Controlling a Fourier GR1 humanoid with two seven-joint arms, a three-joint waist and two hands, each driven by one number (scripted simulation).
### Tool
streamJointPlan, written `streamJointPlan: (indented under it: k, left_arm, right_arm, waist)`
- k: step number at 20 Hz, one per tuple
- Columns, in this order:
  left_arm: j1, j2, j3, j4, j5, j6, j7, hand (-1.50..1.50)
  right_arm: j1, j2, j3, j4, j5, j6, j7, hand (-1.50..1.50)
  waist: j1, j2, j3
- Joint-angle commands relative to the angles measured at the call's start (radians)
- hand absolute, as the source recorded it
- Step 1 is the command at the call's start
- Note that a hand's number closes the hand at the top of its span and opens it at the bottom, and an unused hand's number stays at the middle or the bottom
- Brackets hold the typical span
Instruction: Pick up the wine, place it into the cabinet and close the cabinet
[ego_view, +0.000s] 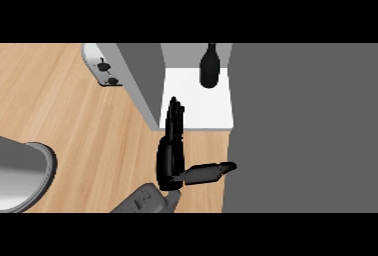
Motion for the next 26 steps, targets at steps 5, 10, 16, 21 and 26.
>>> streamJointPlan:
  k: [5, 10, 16, 21, 26]
  left_arm:
    - [0.194, 0.072, -0.077, -0.282, -0.12, 0.146, 0.068, -1.5]
    - [0.294, 0.153, -0.123, -0.528, -0.166, 0.164, 0.134, -1.5]
    - [0.368, 0.225, -0.177, -0.617, -0.231, 0.133, 0.15, -1.5]
    - [0.483, 0.34, -0.156, -0.713, -0.206, 0.031, 0.109, -1.5]
    - [0.53, 0.494, -0.072, -0.816, -0.157, -0.073, 0.137, -1.5]
  right_arm:
    - [0.064, 0.007, 0.023, -0.142, -0.034, -0.014, 0.036, -1.5]
    - [0.086, 0.022, 0.06, -0.089, -0.008, 0.014, -0.029, -1.5]
    - [0.001, 0.0, 0.075, -0.127, -0.091, -0.014, 0.124, -1.5]
    - [0.121, -0.032, 0.082, -0.133, -0.15, 0.096, 0.09, 1.5]
    - [0.113, -0.024, 0.104, -0.132, -0.1, 0.123, 0.04, 1.5]
  waist:
    - [-0.001, 0.0, 0.0]
    - [0.002, 0.0, 0.0]
    - [0.0, 0.001, -0.001]
    - [-0.003, 0.001, -0.001]
    - [0.0, 0.002, -0.001]
